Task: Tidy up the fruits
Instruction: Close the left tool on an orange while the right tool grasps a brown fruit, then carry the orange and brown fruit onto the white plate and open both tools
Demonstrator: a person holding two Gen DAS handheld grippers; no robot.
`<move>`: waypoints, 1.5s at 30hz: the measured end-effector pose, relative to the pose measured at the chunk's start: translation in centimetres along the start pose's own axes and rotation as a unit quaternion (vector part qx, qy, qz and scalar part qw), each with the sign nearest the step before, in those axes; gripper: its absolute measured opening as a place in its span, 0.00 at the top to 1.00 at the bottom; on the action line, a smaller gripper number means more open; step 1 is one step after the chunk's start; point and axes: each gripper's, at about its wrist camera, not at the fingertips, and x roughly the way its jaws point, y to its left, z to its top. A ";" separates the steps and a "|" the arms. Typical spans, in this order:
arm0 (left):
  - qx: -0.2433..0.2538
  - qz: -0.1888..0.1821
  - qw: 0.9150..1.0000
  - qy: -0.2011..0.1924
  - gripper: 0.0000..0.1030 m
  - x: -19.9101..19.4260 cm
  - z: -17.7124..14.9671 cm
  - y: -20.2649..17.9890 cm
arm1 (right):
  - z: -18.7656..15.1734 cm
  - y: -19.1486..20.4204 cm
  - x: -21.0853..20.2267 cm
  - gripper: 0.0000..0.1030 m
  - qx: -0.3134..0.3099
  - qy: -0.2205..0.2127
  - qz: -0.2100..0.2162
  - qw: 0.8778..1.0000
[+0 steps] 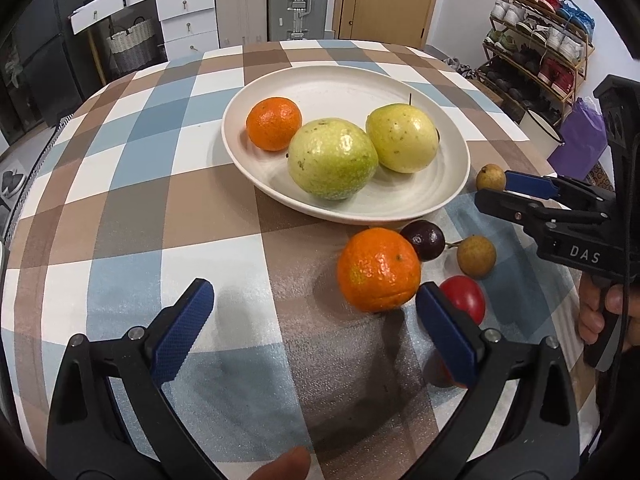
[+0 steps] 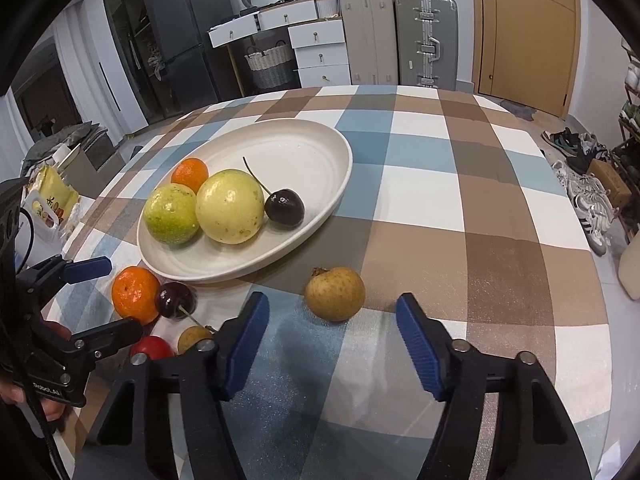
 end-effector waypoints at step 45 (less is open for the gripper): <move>-0.002 -0.097 0.994 -0.046 0.67 -2.2 -0.8 -0.2 | -0.6 0.8 -2.2 0.71 -0.008 -0.030 0.005 1.000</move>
